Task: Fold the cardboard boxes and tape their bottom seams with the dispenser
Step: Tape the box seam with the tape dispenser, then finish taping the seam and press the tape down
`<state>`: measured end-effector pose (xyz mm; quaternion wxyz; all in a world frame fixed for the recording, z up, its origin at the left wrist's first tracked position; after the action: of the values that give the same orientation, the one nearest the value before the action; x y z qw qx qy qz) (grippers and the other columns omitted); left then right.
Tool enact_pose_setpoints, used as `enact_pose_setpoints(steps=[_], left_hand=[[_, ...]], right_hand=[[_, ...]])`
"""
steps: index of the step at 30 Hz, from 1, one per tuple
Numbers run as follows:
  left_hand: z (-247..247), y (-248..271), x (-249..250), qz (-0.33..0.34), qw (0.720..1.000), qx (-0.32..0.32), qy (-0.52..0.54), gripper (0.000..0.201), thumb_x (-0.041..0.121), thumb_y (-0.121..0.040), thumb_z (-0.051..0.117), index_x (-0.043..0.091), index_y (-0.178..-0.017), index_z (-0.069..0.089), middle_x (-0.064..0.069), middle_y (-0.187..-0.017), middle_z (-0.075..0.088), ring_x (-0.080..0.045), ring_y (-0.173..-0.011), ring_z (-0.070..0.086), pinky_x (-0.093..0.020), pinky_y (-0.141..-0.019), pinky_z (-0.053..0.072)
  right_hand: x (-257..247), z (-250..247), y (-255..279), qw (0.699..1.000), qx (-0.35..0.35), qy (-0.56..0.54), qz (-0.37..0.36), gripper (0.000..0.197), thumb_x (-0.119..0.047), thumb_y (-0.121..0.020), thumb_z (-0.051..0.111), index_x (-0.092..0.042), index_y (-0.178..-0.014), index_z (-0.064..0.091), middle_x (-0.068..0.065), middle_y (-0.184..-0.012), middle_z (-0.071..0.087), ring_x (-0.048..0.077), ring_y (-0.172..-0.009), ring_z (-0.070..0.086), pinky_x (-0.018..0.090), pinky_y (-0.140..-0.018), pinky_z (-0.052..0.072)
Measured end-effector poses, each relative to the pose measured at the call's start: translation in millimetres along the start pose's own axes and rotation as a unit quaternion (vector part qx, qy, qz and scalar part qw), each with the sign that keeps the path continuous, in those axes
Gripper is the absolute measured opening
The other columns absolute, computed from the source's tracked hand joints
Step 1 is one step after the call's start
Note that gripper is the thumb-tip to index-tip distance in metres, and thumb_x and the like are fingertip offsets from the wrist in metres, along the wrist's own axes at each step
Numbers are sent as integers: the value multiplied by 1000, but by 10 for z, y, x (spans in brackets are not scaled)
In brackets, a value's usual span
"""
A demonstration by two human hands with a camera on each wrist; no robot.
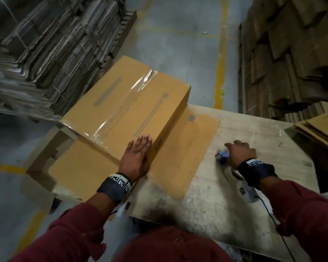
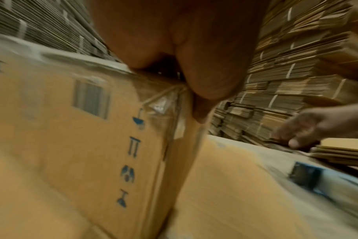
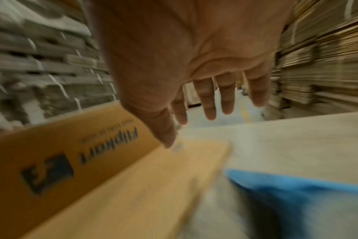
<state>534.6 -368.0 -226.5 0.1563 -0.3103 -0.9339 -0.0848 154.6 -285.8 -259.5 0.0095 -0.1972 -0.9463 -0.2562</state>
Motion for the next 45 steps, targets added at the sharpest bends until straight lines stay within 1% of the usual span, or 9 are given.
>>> enact_pose_setpoints(steps=[10,14,20,24,27,31,35,41,45], left_hand=[[-721,715,-1360,-6,996,-54,69,79,-10,-82,72,25,-150,51,12,-159,32,-10,-153,21,-37,-127,9],[-775,725,-1585,-58,996,-18,66,80,-17,-77,71,23,-145,58,7,-157,41,-14,-149,30,-38,-126,17],[-1006,689,-2130,-219,961,151,78,60,-16,-82,67,13,-135,68,-11,-145,61,-35,-142,49,-46,-115,42],[-1141,464,-2180,-290,954,76,24,50,22,-87,77,8,-132,63,-20,-145,54,-40,-135,48,-54,-104,46],[-961,351,-1814,-263,965,5,11,134,91,-46,70,17,-154,42,-21,-155,40,-39,-144,35,-59,-114,35],[-406,512,-912,-242,957,3,162,142,96,-47,54,31,-166,10,-11,-173,2,-28,-159,-5,-65,-124,5],[-161,753,-449,-292,928,42,228,128,106,-61,38,36,-165,14,-9,-171,-19,-22,-156,-23,-59,-126,3],[-72,492,-268,-320,932,33,167,120,93,-68,59,41,-164,11,-21,-165,-30,-33,-151,-35,-56,-126,-2],[-63,458,-323,-294,940,53,167,86,56,-91,70,36,-162,25,-20,-166,-28,-34,-152,-32,-54,-128,7]], right_hand=[[-2116,-1258,-337,960,123,-79,-240,93,-85,-79,55,-57,-156,11,5,-170,-10,40,-155,3,62,-118,20],[-2236,-960,-419,956,46,-149,-249,88,-76,-81,64,-56,-155,22,9,-168,14,36,-148,33,47,-119,33],[-2373,-821,38,964,90,-75,-241,84,-83,-77,55,-50,-152,35,10,-118,51,35,-104,61,36,-80,50],[-2651,-654,508,953,63,-92,-280,77,-82,-78,54,-50,-147,42,9,-124,55,33,-109,60,36,-87,51],[-2891,-445,845,945,15,-130,-300,85,-90,-73,44,-49,-148,42,5,-116,56,28,-107,59,39,-89,51],[-3137,-460,1259,877,-30,-256,-405,76,-89,-85,23,-44,-135,58,-4,-109,72,19,-96,68,35,-81,53],[-2639,-1010,888,858,113,-340,-367,46,-62,-97,43,-31,-110,76,-4,-110,75,18,-92,70,34,-80,55],[-2133,-1565,-712,953,109,-178,-221,102,-101,-64,42,-49,-151,39,16,-166,18,39,-151,19,53,-122,25],[-2242,-1541,-956,959,44,-55,-276,129,-101,-39,61,-61,-153,16,11,-169,-13,39,-155,-7,65,-122,14]])
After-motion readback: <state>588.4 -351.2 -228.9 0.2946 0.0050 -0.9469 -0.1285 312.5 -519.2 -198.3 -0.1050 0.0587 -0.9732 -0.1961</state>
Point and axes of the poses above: each hand's wrist, its own y-axis away from the middle knuckle, its own z-axis out of the palm, x = y × z, the point moved 10 cm from there along -y, towards the middle knuckle
